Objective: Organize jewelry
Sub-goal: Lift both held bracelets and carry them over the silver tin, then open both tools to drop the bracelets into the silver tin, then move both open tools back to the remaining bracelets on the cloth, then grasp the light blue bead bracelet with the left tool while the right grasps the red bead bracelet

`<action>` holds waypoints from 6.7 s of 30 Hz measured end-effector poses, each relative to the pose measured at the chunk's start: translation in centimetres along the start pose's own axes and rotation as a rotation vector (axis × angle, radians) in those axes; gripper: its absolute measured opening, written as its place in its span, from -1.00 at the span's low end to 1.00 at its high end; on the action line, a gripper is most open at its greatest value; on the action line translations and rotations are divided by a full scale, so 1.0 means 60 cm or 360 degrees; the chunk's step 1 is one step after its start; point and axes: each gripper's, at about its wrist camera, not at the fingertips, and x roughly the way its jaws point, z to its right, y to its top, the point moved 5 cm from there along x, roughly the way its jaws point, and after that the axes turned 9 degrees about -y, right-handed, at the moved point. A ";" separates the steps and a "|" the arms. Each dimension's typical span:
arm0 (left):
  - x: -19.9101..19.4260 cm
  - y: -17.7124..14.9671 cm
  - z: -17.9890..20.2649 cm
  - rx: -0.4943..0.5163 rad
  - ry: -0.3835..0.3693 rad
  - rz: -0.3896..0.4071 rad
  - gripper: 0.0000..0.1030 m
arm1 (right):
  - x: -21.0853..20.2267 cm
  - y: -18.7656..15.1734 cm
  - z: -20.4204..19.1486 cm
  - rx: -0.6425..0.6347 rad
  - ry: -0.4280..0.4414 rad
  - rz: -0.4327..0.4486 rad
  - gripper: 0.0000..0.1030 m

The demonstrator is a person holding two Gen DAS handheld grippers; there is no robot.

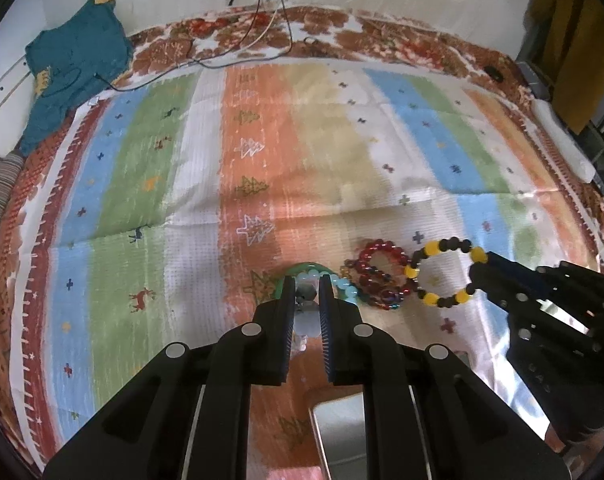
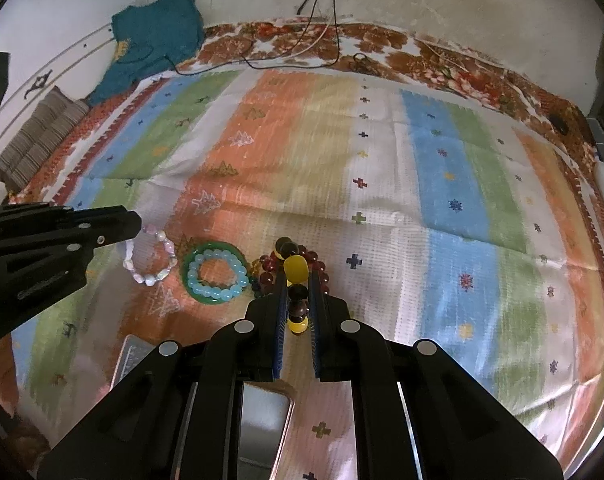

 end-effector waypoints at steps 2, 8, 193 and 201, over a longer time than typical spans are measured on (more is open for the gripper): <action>-0.014 -0.004 0.007 0.0009 -0.0014 0.0021 -0.78 | -0.010 -0.001 0.000 0.0011 0.0014 0.0015 -0.78; -0.041 -0.017 0.025 0.0023 -0.0037 0.0057 -0.78 | -0.041 -0.009 -0.004 0.0025 0.0051 0.0063 -0.78; 0.173 -0.042 0.006 0.0202 -0.0006 -0.0350 -1.00 | 0.202 -0.025 0.001 -0.0021 -0.0083 -0.0360 -0.73; 0.149 -0.030 0.010 0.0167 -0.0039 -0.0301 -1.00 | 0.151 -0.007 -0.007 -0.0037 -0.0059 -0.0267 -0.73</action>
